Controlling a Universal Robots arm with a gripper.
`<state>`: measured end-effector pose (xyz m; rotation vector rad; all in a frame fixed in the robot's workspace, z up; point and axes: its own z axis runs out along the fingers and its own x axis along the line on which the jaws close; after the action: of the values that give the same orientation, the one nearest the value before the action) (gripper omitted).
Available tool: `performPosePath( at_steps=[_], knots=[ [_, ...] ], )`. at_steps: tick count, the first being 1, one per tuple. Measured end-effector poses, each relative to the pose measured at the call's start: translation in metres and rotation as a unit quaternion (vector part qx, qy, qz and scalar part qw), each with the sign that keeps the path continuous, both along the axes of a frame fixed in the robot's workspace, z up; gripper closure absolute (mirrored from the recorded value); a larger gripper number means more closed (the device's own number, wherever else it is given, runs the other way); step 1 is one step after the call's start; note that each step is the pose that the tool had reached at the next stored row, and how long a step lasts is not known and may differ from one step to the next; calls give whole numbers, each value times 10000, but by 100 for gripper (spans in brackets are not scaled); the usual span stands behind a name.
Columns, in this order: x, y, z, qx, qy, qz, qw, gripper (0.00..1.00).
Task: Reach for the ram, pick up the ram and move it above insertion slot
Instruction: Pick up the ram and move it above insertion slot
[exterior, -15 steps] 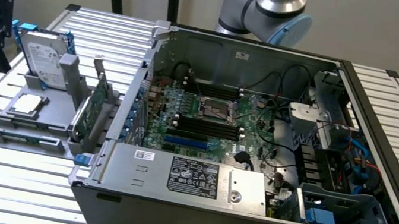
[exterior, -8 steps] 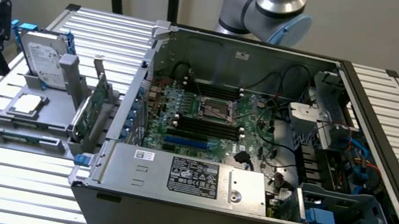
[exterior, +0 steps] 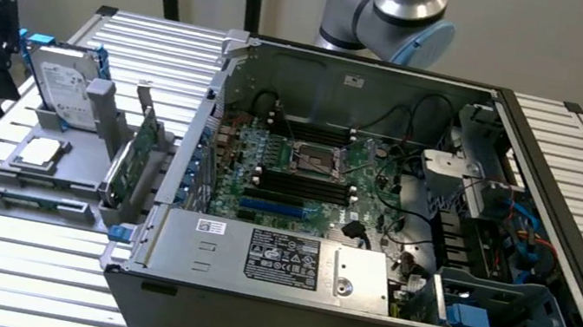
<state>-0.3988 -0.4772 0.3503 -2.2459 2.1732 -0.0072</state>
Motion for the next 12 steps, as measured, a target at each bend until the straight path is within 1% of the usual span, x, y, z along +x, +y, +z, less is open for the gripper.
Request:
performPosePath(
  at_steps=[1, 12],
  knots=[
    [0, 0, -16, 0, 0, 2, 10000, 64],
    [-21, -1, -214, -1, 0, 6, 10000, 64]
  ],
)
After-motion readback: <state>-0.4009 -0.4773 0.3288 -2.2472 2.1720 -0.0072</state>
